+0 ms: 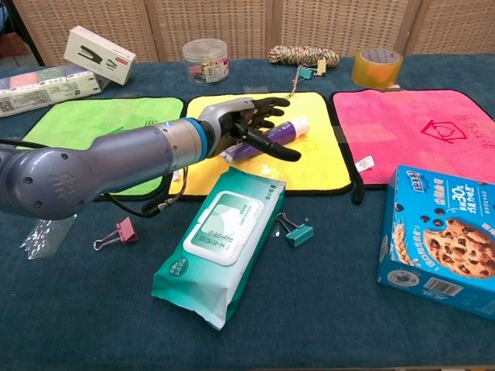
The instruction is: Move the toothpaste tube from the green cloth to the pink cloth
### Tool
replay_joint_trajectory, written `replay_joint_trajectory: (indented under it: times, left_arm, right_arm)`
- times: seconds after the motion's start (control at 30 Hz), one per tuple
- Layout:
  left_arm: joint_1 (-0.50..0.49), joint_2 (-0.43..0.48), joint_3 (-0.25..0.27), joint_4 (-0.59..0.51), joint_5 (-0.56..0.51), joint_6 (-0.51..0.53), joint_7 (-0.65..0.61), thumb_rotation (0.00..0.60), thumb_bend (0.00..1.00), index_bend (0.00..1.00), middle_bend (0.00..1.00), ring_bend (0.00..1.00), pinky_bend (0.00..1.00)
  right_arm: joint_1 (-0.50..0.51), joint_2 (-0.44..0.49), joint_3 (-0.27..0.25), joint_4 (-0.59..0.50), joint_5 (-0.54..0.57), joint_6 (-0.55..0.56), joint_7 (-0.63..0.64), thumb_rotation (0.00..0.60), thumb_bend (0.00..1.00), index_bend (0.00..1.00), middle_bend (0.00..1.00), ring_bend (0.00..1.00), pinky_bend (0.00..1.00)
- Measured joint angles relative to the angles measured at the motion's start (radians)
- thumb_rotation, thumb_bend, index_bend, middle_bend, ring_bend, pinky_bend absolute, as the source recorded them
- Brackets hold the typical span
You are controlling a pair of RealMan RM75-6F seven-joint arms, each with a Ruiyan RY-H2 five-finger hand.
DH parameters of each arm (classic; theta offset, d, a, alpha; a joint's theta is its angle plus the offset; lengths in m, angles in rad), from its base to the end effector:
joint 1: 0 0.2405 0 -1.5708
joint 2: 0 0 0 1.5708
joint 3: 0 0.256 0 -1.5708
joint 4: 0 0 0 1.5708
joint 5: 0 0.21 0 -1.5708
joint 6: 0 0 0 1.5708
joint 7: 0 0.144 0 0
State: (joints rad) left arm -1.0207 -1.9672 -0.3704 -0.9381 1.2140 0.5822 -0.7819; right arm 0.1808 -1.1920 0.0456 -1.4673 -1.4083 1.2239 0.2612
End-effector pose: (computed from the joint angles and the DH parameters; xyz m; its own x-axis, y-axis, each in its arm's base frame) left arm -0.0507 0.3880 -0.1326 -0.4139 0.6534 0.6338 0.8456 0.0181 0.5335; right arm -0.3428 -0.2102 0.1218 0.1935 -0.2080 0.9588 -0.9757 0.0616 0.2103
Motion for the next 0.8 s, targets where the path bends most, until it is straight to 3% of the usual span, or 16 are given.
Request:
replay_joint_trajectory:
  times: [0.23,0.43,0.8]
  left_arm:
    - [-0.018,0.003,-0.017,-0.034,0.000,0.009,0.039,0.600,0.00,0.00,0.00,0.00,0.00]
    - [0.008,0.076,0.000,-0.106,0.011,0.038,0.105,0.600,0.00,0.00,0.00,0.00,0.00]
    - [0.139,0.399,0.063,-0.352,0.012,0.168,0.408,0.600,0.00,0.00,0.00,0.00,0.00]
  right_arm:
    - [-0.002,0.002,0.001,-0.003,0.001,0.004,-0.003,0.600,0.00,0.00,0.00,0.00,0.00]
    - [-0.002,-0.002,-0.002,-0.004,-0.006,0.005,-0.013,0.600,0.00,0.00,0.00,0.00,0.00]
    - [0.037,-0.008,0.011,0.006,-0.021,-0.014,-0.061,0.600,0.00,0.00,0.00,0.00,0.00]
